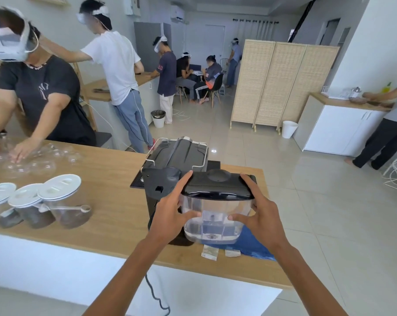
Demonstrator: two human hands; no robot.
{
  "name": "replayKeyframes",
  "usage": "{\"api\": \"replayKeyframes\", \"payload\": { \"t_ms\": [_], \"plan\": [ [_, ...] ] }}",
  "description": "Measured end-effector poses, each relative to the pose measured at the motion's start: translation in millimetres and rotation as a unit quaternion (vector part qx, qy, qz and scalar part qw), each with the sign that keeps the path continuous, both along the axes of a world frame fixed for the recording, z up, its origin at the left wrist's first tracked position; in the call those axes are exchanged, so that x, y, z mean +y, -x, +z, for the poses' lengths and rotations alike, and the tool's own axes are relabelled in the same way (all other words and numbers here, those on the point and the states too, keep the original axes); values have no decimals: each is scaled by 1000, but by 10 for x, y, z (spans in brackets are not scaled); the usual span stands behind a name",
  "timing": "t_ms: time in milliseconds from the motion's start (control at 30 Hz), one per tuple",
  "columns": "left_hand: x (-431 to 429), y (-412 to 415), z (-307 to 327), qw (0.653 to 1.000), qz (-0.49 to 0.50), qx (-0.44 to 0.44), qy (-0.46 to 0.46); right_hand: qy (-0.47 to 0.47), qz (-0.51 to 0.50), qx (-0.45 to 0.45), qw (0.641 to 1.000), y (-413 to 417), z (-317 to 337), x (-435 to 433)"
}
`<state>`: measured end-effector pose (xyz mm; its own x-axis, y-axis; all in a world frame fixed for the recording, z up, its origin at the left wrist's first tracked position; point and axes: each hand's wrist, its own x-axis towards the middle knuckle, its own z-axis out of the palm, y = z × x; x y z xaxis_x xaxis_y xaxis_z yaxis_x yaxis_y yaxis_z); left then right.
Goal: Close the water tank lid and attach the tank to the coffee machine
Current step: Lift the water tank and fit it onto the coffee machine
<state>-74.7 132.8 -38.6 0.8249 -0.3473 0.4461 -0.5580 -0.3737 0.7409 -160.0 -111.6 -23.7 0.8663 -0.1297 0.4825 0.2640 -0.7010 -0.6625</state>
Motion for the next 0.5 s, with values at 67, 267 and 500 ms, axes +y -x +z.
{"api": "replayKeyframes", "payload": {
  "t_ms": [67, 267, 500],
  "plan": [
    [184, -46, 31, 1000, 7, -2, 6, -9, 17, -6, 1000, -89, 22, 190],
    [680, -310, 23, 1000, 28, 10, -8, -25, 31, -5, 999, -396, -21, 725],
    [1013, -606, 3, 999, 30, 12, 12, -17, 1, 3, 1000, -697, -122, 1130]
  ]
}}
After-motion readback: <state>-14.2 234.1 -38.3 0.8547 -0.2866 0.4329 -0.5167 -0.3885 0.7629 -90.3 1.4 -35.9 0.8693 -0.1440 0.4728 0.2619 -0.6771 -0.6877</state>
